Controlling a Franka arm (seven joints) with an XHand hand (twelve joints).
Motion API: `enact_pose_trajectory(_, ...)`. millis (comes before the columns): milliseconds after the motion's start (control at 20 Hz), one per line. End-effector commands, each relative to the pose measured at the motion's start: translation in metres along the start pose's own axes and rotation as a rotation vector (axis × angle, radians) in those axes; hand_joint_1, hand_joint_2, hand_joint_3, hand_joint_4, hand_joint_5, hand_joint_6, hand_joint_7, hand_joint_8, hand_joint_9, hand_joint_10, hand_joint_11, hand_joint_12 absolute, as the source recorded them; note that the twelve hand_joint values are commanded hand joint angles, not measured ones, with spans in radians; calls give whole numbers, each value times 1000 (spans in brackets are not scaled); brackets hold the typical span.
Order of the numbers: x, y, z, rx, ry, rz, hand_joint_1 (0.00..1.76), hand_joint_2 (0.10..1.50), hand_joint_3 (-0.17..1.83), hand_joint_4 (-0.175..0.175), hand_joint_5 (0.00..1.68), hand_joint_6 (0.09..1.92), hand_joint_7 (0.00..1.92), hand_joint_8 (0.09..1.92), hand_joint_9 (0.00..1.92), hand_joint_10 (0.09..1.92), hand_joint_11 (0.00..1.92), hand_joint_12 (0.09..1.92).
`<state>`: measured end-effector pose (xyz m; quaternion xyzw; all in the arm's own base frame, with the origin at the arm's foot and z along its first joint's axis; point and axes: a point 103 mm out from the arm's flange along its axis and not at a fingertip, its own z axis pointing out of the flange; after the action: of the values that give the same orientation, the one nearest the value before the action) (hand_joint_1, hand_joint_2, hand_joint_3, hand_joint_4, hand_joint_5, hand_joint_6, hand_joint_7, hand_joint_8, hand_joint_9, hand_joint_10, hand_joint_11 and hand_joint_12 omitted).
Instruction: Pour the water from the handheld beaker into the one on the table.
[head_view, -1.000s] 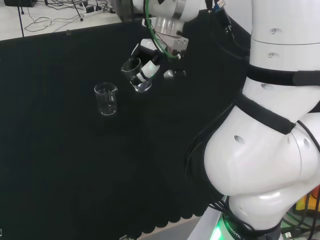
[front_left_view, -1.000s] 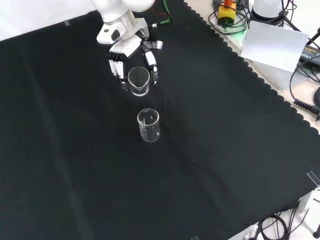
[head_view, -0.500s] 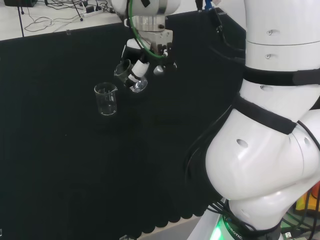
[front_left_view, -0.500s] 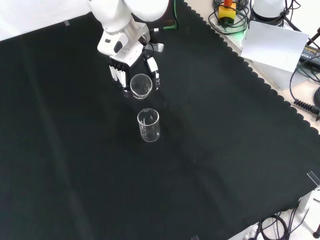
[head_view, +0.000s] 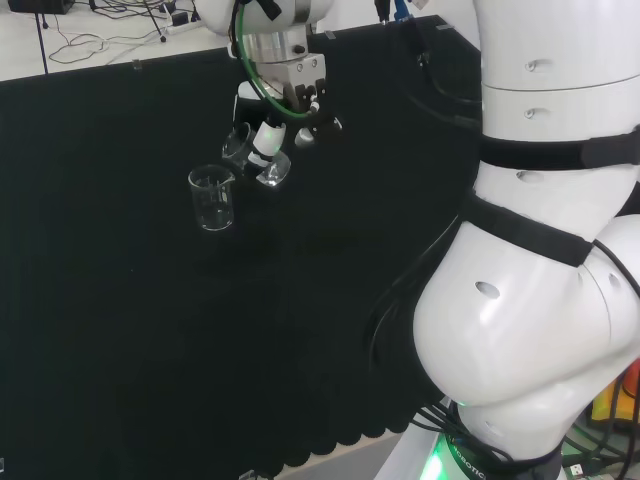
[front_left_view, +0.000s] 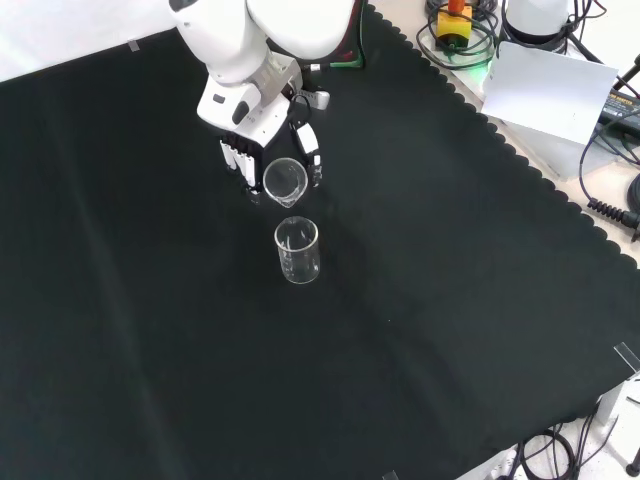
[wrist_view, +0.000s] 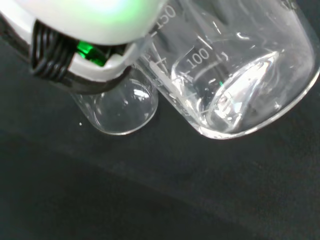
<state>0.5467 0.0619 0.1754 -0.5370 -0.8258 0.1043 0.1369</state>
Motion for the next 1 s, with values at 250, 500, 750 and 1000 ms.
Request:
enact_pose_trajectory(250,11,7,-5,116,-137,50,1316,660,592,-175,1331,512,1393,456,1552,133,1183,849)
enact_pose_trajectory(500,17,7,-10,150,-191,60,1314,661,603,-175,1310,558,1372,502,1549,138,1182,850)
enact_pose_trajectory(750,21,6,-18,155,-191,61,1313,662,608,-175,1302,574,1362,522,1547,141,1183,849)
enact_pose_trajectory(1000,25,6,-22,176,-226,52,1312,663,612,-175,1292,593,1351,545,1544,145,1183,848)
